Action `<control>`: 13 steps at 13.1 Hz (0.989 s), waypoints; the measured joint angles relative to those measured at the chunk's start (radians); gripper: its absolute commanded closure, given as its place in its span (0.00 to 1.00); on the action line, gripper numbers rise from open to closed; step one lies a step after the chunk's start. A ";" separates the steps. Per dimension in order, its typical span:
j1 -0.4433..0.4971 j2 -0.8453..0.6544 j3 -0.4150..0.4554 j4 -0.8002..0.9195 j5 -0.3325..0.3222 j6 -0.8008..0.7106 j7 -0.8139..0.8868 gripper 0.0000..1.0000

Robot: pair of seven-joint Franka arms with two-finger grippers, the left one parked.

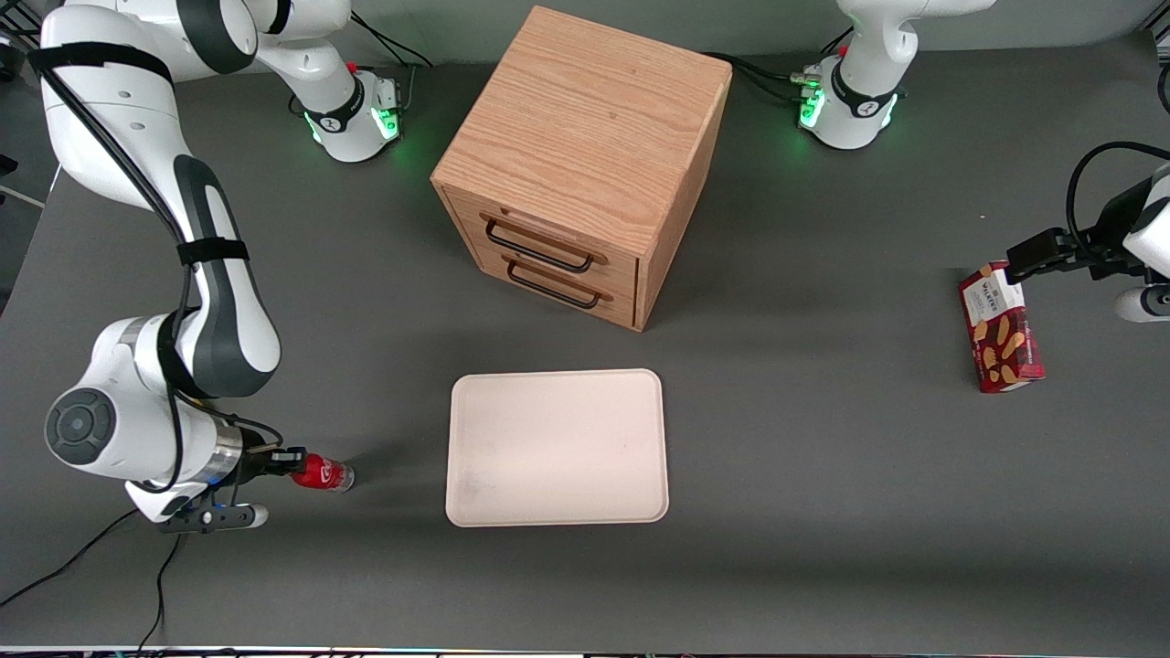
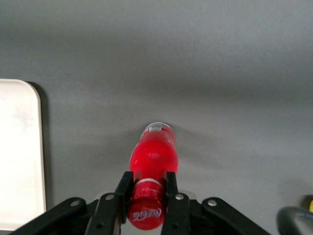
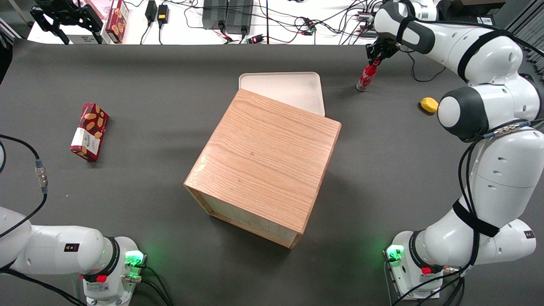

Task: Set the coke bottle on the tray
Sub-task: 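Lift the bottle and carry it with the right gripper onto the white tray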

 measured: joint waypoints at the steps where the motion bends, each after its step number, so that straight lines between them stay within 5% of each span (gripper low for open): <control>1: 0.000 -0.015 0.000 0.016 0.000 -0.026 -0.001 1.00; 8: 0.065 -0.074 0.007 0.313 0.000 -0.432 0.034 1.00; 13: 0.133 -0.046 0.113 0.392 0.001 -0.370 0.227 1.00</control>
